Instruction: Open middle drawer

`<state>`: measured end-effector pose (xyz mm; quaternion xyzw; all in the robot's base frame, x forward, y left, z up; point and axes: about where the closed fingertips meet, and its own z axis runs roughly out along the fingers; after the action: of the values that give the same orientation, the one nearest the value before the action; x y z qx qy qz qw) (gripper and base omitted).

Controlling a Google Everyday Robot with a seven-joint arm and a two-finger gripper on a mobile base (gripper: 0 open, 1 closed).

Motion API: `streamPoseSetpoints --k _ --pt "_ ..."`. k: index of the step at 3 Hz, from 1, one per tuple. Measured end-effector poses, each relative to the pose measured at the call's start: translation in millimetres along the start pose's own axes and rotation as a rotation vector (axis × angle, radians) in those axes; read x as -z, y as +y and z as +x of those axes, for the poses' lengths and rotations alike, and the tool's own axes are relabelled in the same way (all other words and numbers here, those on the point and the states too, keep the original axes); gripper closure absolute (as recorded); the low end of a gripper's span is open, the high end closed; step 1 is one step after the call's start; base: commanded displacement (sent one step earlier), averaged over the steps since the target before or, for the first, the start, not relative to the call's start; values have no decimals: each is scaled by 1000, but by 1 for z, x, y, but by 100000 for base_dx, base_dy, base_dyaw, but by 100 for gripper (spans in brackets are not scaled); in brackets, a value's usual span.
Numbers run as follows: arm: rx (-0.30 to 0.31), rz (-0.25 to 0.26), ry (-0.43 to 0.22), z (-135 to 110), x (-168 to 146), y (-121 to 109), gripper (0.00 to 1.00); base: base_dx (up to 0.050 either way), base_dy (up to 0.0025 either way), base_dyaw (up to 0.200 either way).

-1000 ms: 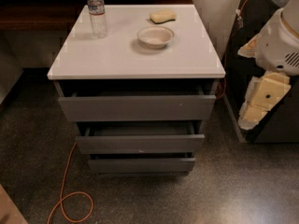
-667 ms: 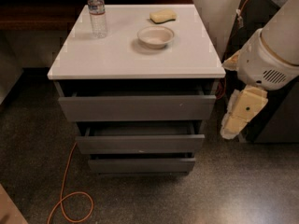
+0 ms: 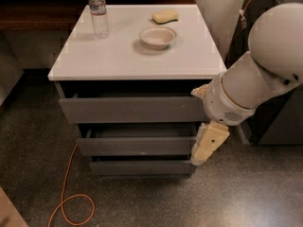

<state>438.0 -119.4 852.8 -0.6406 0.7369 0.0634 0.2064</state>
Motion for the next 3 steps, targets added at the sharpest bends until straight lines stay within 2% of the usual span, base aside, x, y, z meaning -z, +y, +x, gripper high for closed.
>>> streamPoseSetpoints --k 1,2,3 --pt "94 23 3 -4 -38 13 0 0 0 0" --pt "162 39 15 -4 -80 19 0 0 0 0" --pt "241 108 52 -2 -116 18 0 0 0 0"
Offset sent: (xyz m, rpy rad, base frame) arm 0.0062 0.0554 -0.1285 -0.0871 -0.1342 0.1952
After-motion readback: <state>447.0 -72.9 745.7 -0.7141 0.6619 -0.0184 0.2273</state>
